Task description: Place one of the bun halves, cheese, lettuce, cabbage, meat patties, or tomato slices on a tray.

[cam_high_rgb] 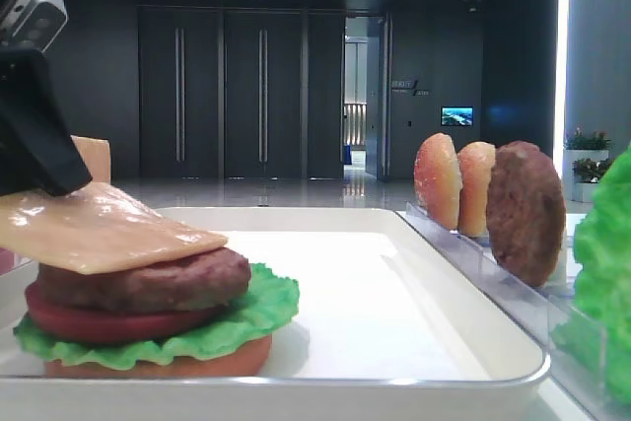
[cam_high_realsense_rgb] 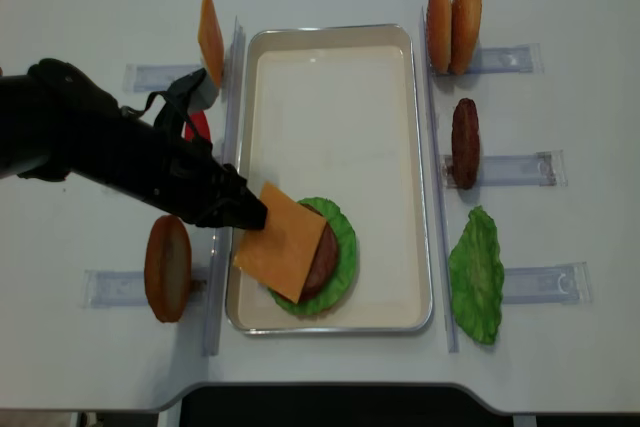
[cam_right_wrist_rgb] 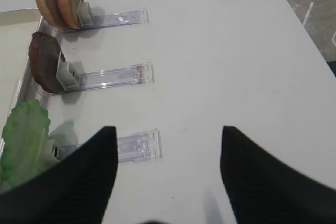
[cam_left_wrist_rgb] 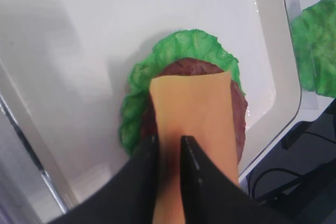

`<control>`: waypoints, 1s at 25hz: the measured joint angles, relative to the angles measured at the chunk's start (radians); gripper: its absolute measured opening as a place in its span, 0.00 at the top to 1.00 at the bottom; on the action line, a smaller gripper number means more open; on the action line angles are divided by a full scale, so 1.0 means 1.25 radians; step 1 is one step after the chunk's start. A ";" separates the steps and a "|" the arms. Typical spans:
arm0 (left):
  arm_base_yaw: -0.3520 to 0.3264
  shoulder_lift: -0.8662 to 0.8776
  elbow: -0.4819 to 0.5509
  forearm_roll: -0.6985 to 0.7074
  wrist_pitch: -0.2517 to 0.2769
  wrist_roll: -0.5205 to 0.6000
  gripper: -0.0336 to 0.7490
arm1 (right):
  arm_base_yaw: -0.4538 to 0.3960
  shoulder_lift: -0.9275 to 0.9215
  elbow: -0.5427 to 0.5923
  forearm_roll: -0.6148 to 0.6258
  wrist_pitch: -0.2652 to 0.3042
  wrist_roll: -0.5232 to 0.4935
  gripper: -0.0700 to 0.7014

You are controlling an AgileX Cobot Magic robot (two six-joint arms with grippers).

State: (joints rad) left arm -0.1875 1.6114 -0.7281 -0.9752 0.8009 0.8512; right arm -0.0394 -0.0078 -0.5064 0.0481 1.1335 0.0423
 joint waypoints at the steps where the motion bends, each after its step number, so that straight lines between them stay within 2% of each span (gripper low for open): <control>1: 0.000 0.000 0.000 0.000 0.000 0.000 0.76 | 0.000 0.000 0.000 0.000 0.000 0.000 0.37; 4: 0.000 0.000 0.000 0.000 -0.001 0.000 0.67 | 0.000 0.000 0.000 0.000 0.000 0.000 0.37; 10: 0.000 0.000 0.000 -0.002 -0.003 0.000 0.59 | 0.000 0.000 0.000 0.000 0.000 0.000 0.37; 16: 0.000 0.000 0.000 -0.003 -0.005 0.000 0.38 | 0.000 0.000 0.000 0.000 0.000 0.000 0.37; 22: 0.000 0.000 -0.002 -0.003 -0.005 0.000 0.34 | 0.000 0.000 0.000 0.000 0.000 0.000 0.37; 25: 0.000 0.000 -0.028 0.006 0.008 -0.005 0.34 | 0.000 0.000 0.000 0.000 0.000 0.000 0.37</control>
State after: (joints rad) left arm -0.1875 1.6114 -0.7635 -0.9682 0.8114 0.8454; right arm -0.0394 -0.0078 -0.5064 0.0481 1.1335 0.0423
